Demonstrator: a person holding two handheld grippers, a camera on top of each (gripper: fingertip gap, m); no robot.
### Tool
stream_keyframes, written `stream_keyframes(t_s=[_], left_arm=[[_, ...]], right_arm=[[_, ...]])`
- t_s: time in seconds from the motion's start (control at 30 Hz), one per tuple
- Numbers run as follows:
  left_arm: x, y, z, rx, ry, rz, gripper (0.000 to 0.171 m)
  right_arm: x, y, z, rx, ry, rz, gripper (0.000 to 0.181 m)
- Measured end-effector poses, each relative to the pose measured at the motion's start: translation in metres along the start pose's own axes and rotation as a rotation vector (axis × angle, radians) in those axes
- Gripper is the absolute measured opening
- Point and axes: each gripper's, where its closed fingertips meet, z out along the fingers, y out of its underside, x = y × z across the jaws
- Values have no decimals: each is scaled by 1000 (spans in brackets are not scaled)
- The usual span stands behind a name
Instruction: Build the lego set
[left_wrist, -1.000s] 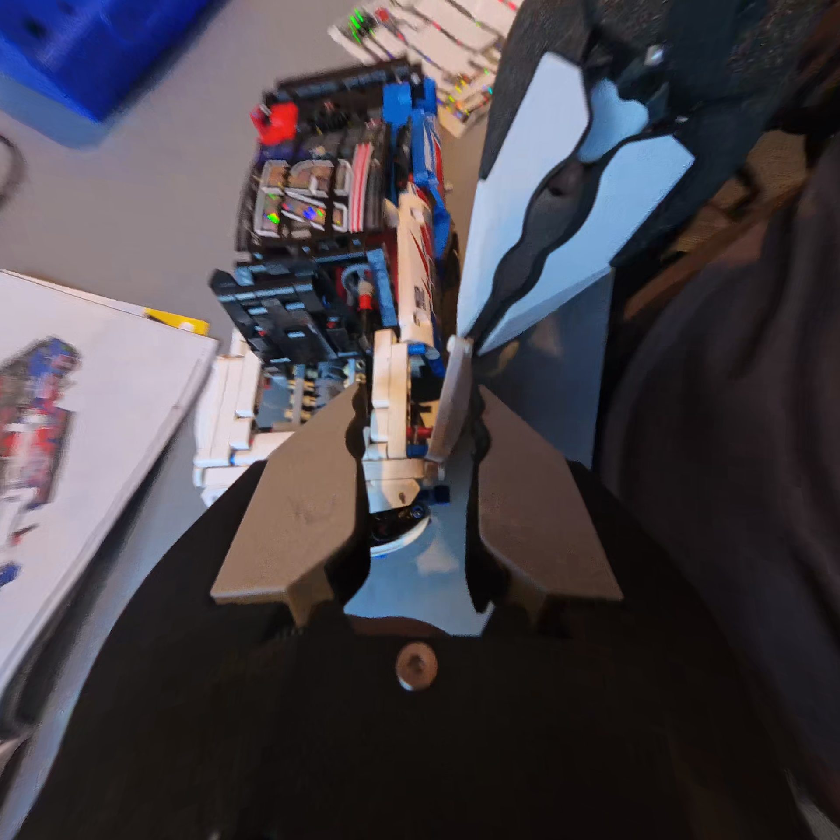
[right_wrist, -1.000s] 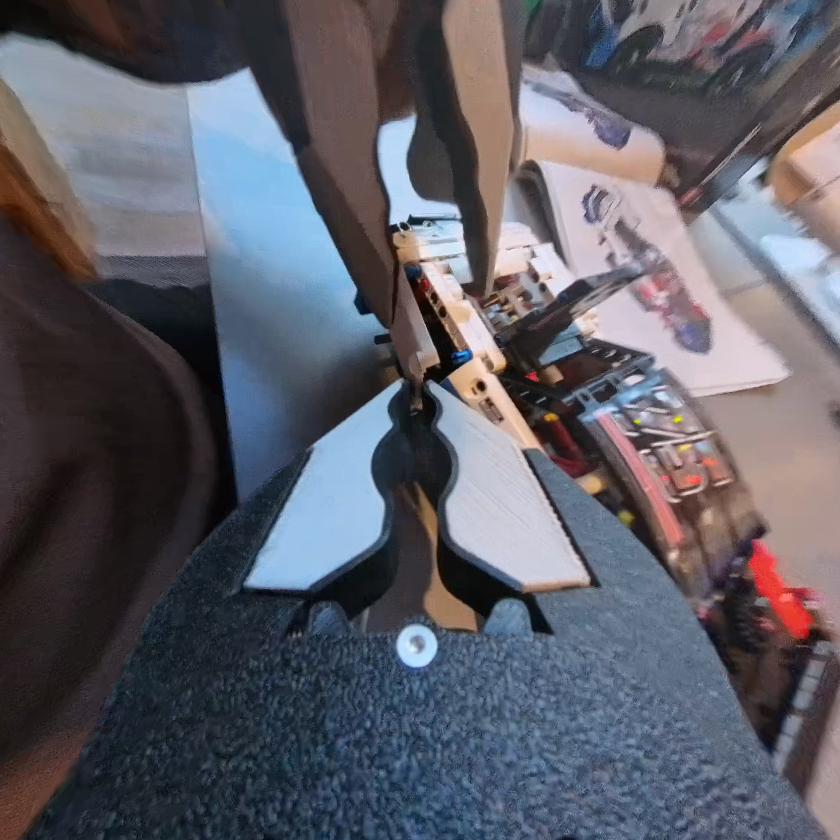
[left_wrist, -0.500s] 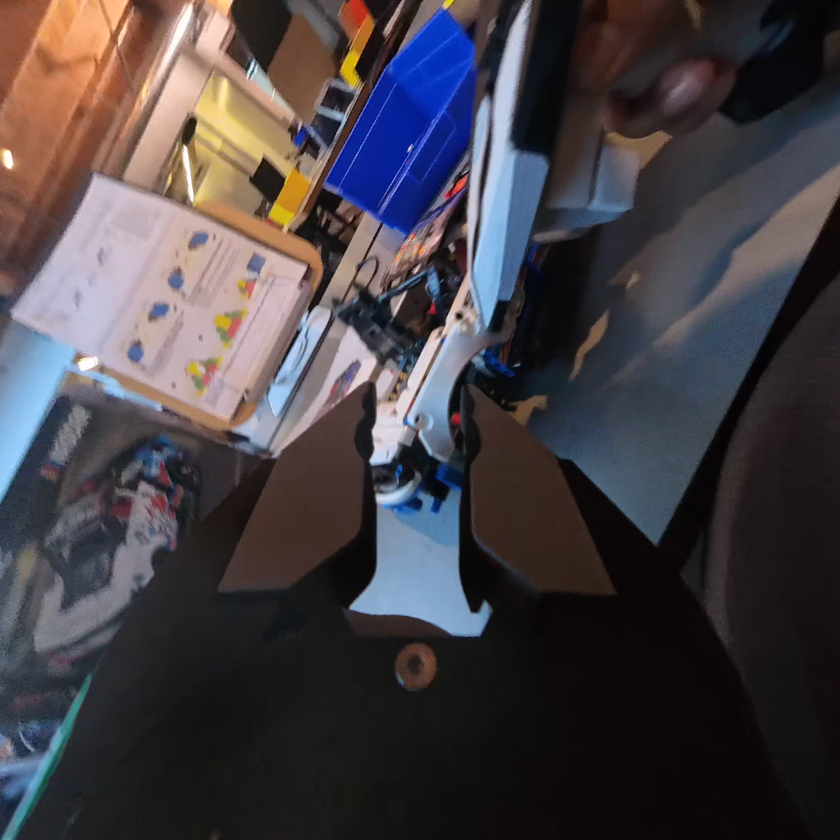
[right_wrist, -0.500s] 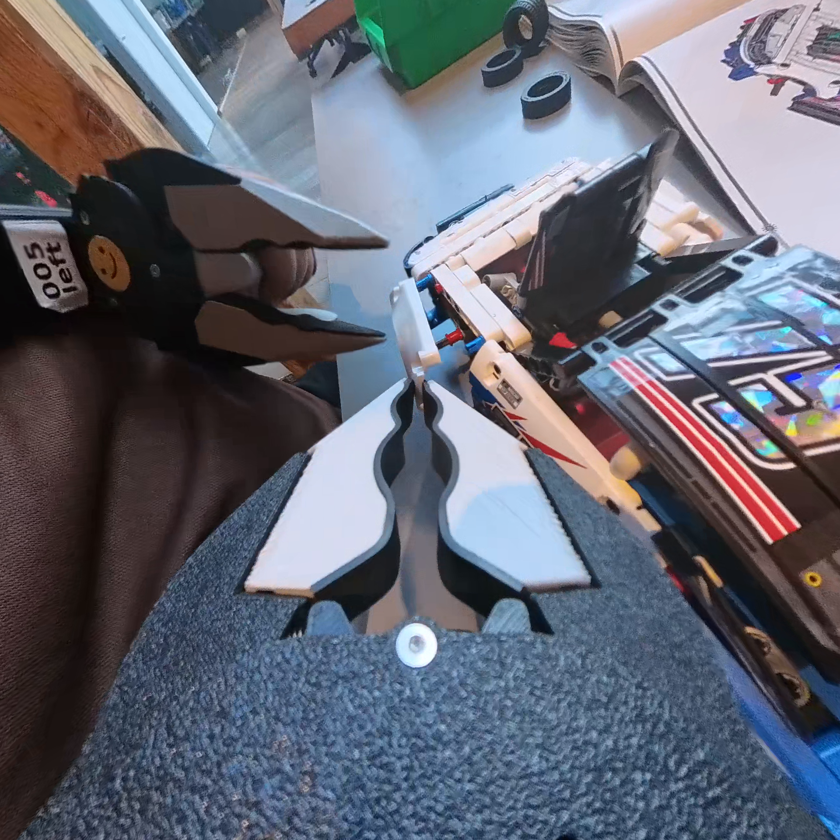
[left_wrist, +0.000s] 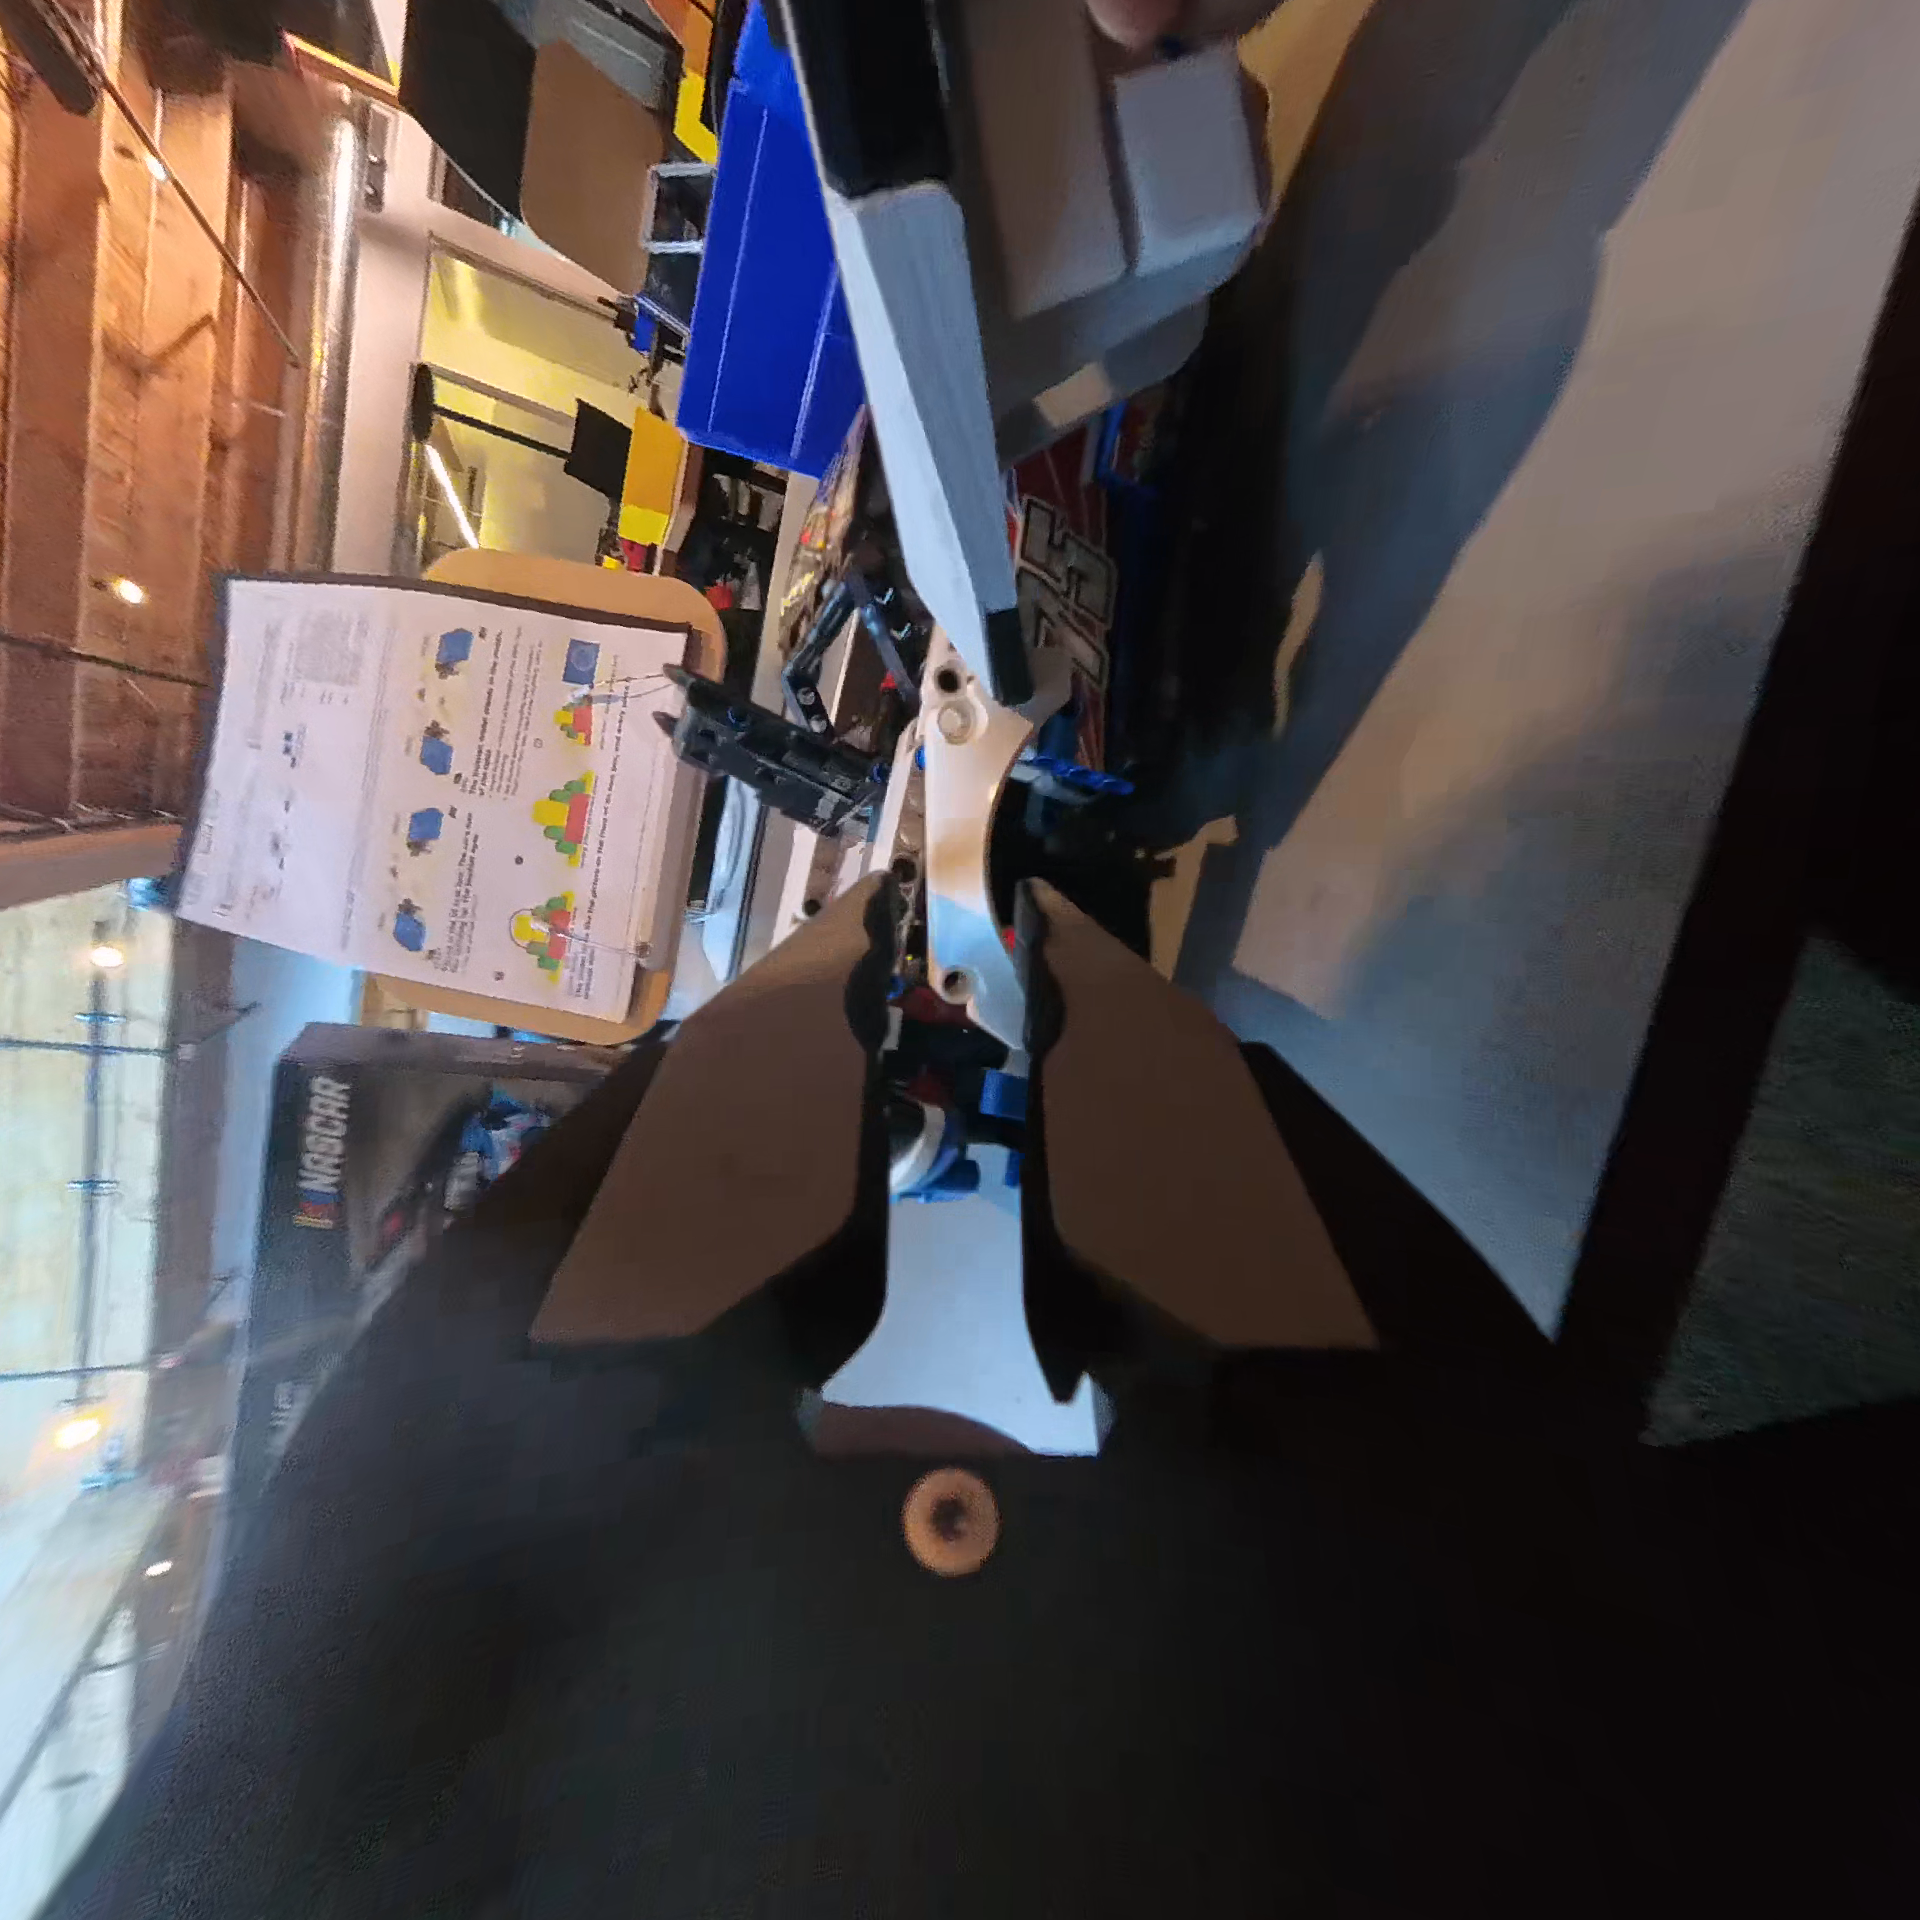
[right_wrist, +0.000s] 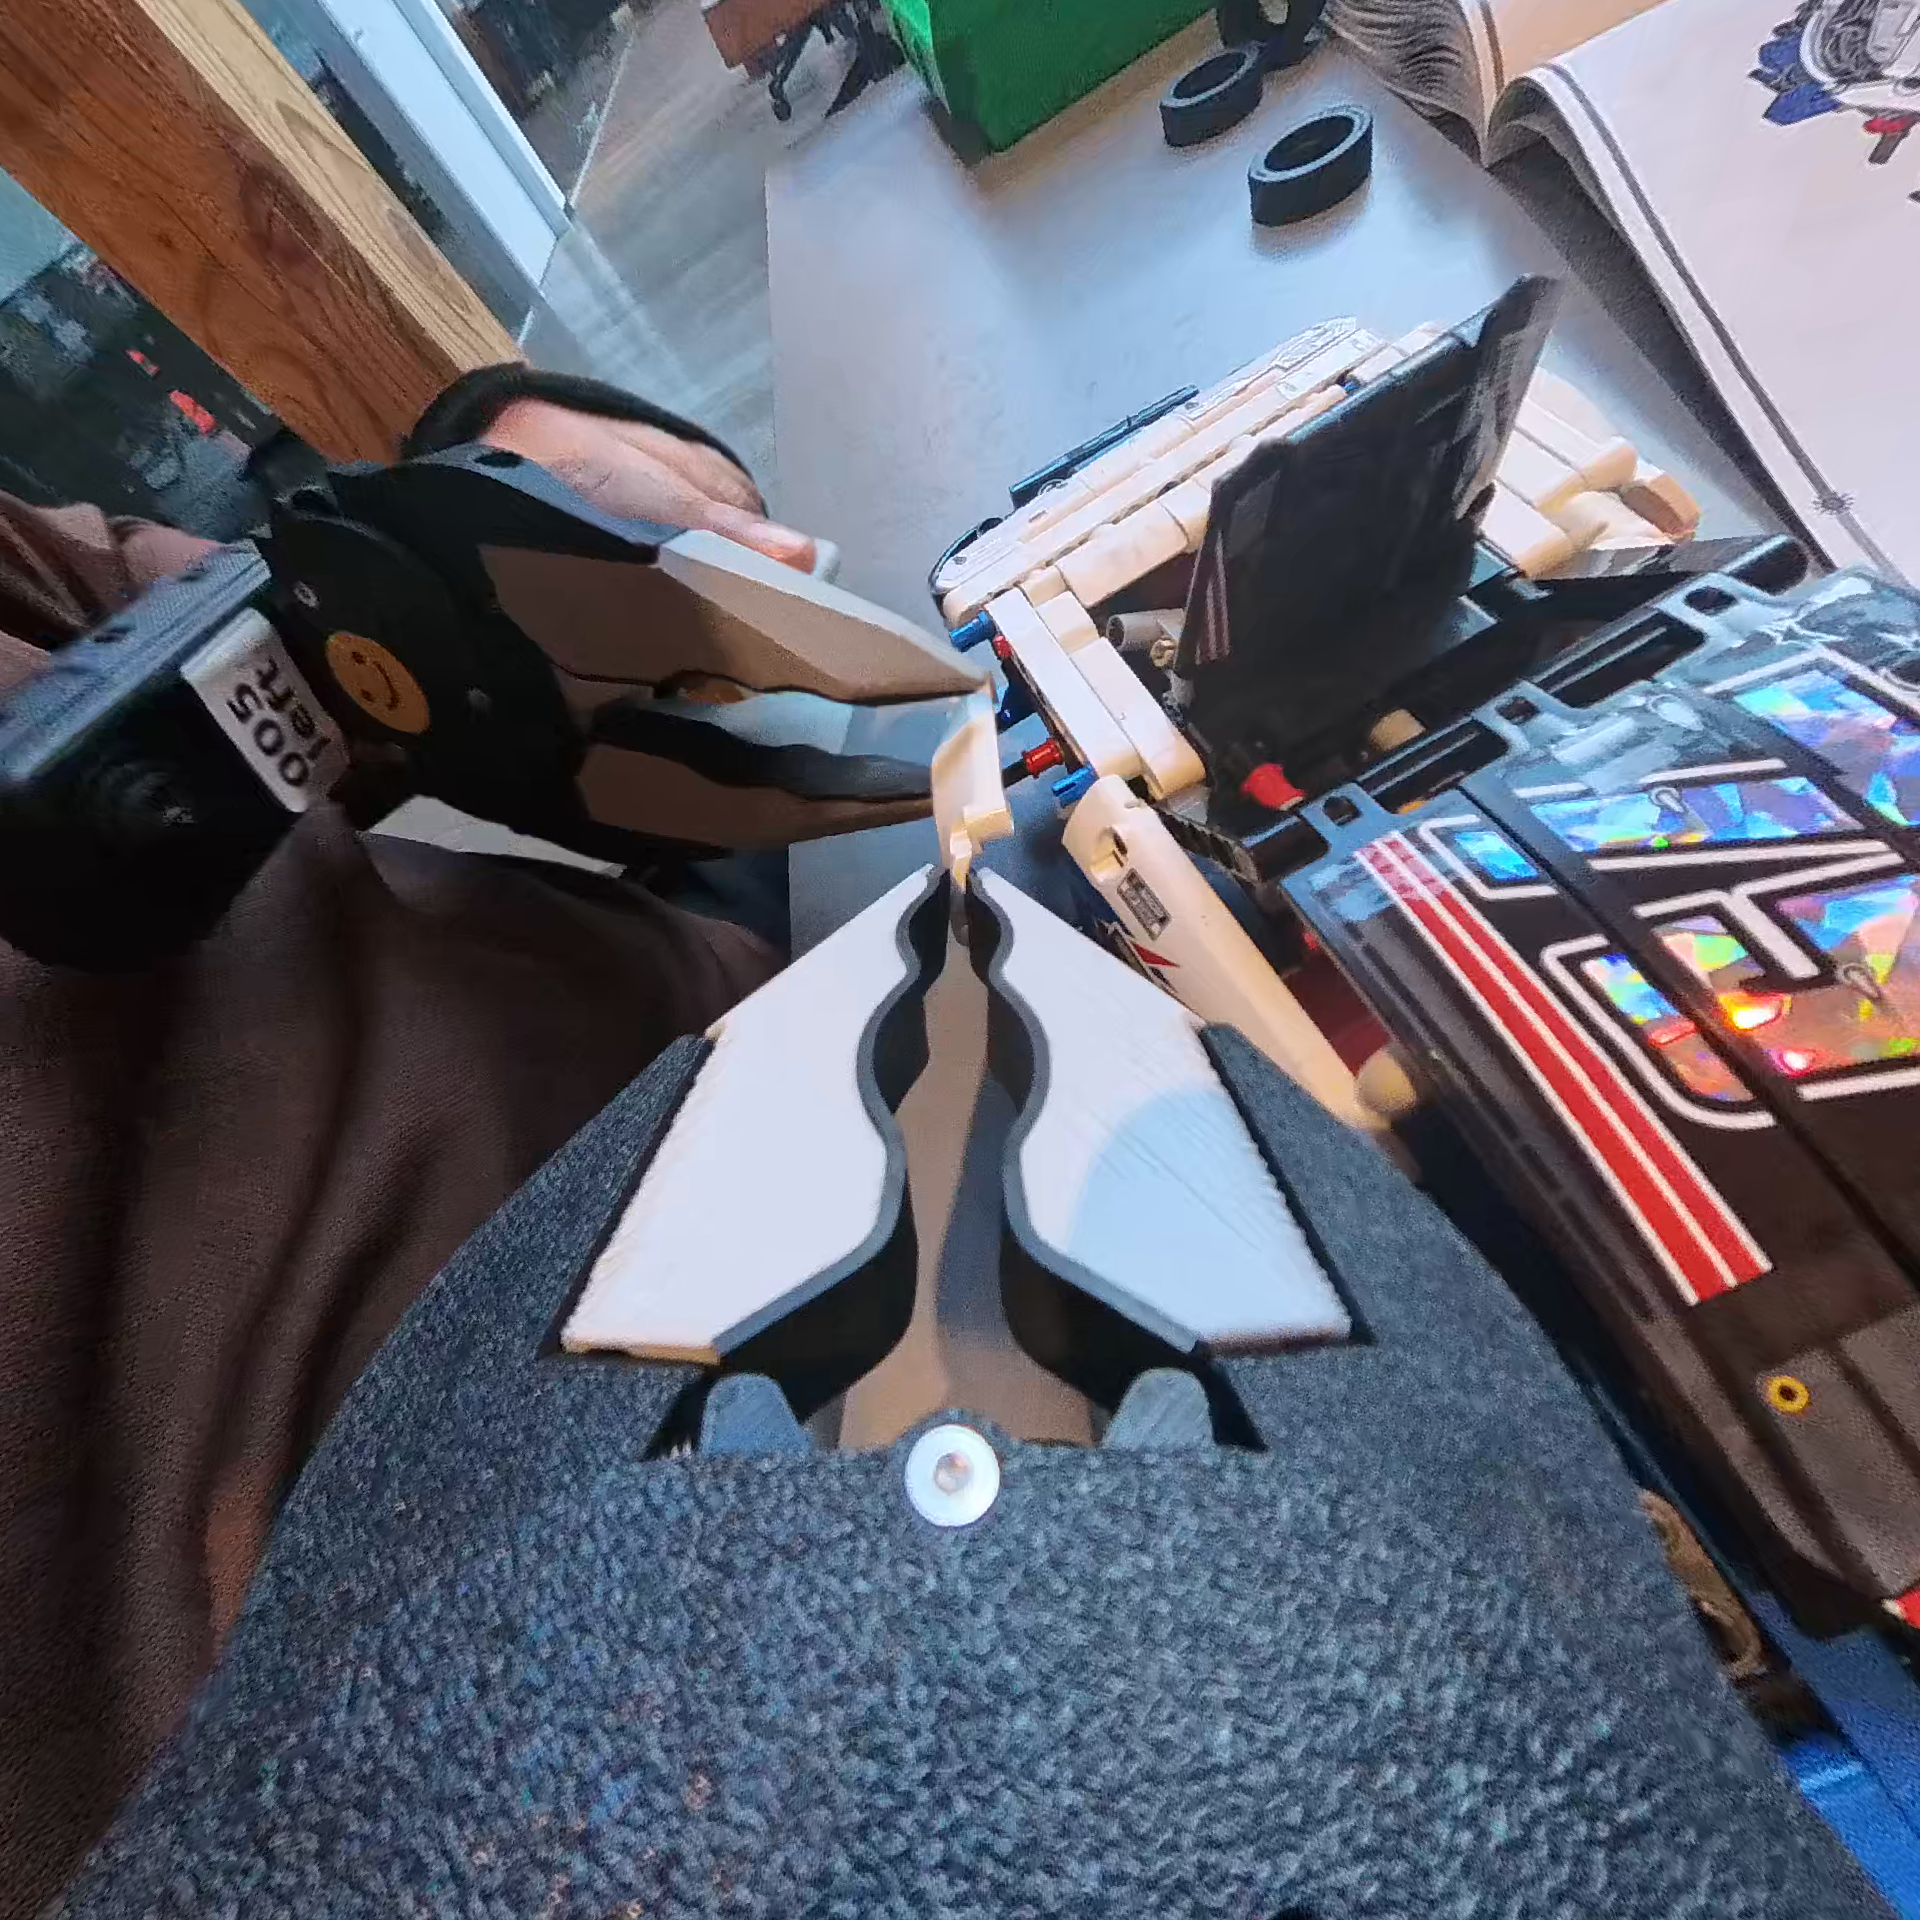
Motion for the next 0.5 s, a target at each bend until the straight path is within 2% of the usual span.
stream_keyframes(t_s=[0.2,0.37,0.47,0.5], left_arm=[[-6,-2,4,11,-150,182,5],[-7,-11,-8,49,-259,139,3],[-9,-14,-15,52,-278,45,3],[-11,-14,-18,57,-281,5,9]], right_arm=[[8,-2,1,31,14,18,4],[2,3,1,-4,-44,-18,4],[-8,-2,-5,26,-130,-9,3],[-9,-3,-7,32,-132,-23,3]])
